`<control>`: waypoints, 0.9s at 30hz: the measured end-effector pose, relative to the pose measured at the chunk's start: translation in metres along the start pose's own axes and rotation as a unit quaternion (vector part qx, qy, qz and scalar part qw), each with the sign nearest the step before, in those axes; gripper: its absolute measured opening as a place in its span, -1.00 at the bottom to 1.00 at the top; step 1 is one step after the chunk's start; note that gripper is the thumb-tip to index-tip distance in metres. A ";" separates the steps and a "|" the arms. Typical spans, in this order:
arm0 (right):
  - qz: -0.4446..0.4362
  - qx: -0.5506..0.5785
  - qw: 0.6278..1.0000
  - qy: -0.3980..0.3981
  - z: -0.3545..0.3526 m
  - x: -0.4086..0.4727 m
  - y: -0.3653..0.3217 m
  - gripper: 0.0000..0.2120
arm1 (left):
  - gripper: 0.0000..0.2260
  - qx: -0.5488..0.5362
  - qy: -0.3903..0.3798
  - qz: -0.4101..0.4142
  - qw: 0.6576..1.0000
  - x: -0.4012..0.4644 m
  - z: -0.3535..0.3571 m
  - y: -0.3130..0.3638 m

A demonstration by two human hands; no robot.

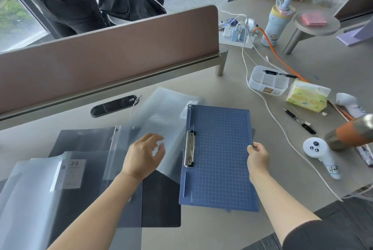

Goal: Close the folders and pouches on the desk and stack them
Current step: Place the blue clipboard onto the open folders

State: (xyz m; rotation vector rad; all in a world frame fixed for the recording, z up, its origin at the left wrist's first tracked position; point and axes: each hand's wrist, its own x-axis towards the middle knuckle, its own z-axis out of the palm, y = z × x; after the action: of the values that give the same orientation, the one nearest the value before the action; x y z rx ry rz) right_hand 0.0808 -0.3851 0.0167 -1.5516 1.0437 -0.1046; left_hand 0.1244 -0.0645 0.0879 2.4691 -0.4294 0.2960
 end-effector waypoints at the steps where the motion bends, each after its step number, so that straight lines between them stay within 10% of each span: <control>1: -0.003 -0.006 1.000 -0.007 0.001 -0.002 0.000 -0.83 | -0.67 0.014 -0.004 -0.003 1.000 0.000 0.003 0.001; 11: -0.001 -0.022 1.000 0.012 -0.003 -0.004 0.011 -0.84 | -0.23 0.126 -0.322 -0.222 0.912 -0.016 0.036 -0.005; 27: -0.002 -0.029 1.000 0.004 0.003 -0.001 0.018 -0.82 | -0.26 0.125 -0.325 -0.258 0.901 -0.033 0.065 -0.005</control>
State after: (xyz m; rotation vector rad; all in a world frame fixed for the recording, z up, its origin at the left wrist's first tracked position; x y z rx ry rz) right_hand 0.0720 -0.3804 0.0020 -1.6063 1.0582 -0.0832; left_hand 0.1027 -0.0921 0.0239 2.7732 0.0286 -0.7546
